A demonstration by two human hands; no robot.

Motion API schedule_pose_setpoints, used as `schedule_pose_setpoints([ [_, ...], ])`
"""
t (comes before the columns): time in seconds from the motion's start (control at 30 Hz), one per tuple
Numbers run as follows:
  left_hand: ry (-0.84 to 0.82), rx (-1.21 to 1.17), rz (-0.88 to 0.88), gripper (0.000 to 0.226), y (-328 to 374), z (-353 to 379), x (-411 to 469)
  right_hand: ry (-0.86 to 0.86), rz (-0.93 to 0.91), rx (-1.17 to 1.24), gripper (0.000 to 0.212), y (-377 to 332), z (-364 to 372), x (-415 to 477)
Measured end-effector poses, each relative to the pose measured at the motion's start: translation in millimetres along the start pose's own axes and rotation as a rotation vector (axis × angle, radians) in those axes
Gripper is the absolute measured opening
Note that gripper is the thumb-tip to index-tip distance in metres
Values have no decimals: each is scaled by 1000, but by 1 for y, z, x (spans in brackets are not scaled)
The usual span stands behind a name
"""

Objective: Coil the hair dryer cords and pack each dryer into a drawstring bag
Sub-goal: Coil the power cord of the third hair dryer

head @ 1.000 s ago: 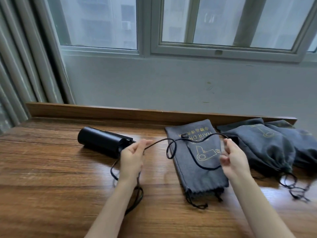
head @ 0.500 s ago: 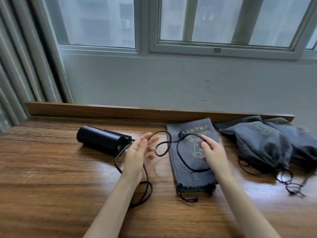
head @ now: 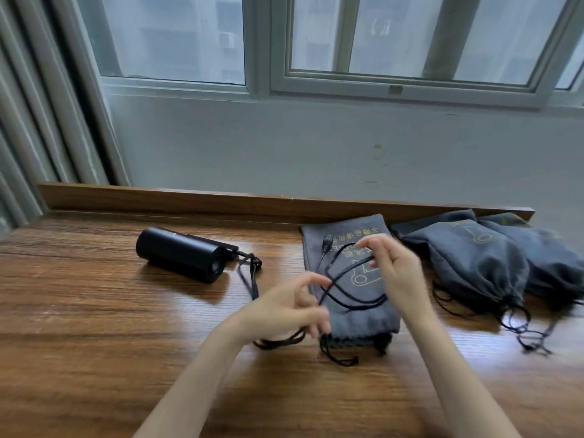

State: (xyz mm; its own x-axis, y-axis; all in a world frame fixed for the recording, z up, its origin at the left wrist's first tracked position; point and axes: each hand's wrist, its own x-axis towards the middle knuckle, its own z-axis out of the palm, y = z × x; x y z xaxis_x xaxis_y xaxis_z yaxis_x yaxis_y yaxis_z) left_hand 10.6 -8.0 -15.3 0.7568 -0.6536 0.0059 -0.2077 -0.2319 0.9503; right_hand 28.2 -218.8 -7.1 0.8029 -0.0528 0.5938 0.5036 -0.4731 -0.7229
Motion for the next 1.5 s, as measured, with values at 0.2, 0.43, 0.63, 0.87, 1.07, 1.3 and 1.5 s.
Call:
schedule_pose_setpoints([
  [0.2, 87, 1006, 184, 54, -19, 2, 4, 29, 140, 13, 24, 7, -15, 2],
  [0.43, 465, 411, 321, 17, -22, -5, 1, 23, 178, -140, 15, 8, -17, 0],
  [0.63, 172, 59, 80, 41, -17, -9, -1, 105, 133, -337, 14, 8, 1, -7],
  [0.87, 80, 57, 34, 32, -25, 2, -2, 62, 12, -278, 10, 1, 10, -10],
  [1.07, 387, -41, 144, 17, -24, 6, 5, -294, -77, -203, 7, -6, 25, -17],
  [1.3, 442, -157, 155, 22, -19, 6, 7, -578, -60, -81, 27, -20, 33, -24],
  [1.5, 967, 570, 408, 23, -11, 9, -2, -417, -38, -73, 22, -14, 35, -22],
])
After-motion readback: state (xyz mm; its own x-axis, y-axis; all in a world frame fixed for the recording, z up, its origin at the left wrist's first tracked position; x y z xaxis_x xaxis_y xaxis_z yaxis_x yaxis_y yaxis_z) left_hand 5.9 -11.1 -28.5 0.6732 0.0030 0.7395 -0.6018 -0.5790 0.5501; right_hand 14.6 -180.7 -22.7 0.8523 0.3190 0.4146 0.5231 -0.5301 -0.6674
